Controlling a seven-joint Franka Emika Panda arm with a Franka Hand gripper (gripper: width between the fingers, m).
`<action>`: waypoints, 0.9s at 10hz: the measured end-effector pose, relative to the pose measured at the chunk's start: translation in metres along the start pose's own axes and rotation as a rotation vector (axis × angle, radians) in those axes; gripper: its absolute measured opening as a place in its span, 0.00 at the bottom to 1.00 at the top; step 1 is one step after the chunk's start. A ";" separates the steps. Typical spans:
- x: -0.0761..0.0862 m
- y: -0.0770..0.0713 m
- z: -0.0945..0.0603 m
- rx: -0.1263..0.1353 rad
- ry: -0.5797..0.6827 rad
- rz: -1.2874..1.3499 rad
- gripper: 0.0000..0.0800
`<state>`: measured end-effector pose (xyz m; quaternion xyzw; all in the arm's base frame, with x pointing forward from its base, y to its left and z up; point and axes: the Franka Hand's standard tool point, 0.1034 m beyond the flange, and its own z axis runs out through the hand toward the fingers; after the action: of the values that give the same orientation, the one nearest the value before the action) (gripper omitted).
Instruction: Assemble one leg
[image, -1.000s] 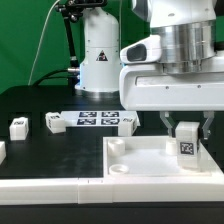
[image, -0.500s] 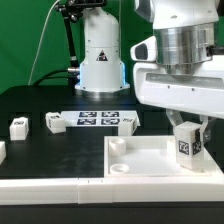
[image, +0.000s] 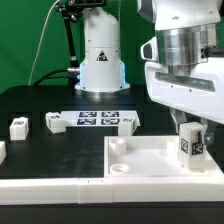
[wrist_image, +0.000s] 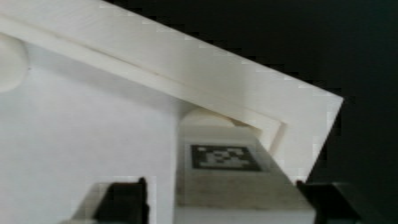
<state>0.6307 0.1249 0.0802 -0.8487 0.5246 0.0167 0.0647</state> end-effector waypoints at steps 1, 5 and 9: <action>-0.003 -0.001 -0.001 -0.014 -0.005 -0.110 0.66; 0.000 -0.001 0.000 -0.030 0.015 -0.602 0.81; 0.018 0.003 -0.001 -0.090 0.008 -1.132 0.81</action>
Offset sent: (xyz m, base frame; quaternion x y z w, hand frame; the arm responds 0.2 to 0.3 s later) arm 0.0022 -0.0006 -0.0043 -0.0086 0.0032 -0.2368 0.9715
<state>0.6358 0.1078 0.0791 -0.9996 -0.0134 -0.0015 0.0251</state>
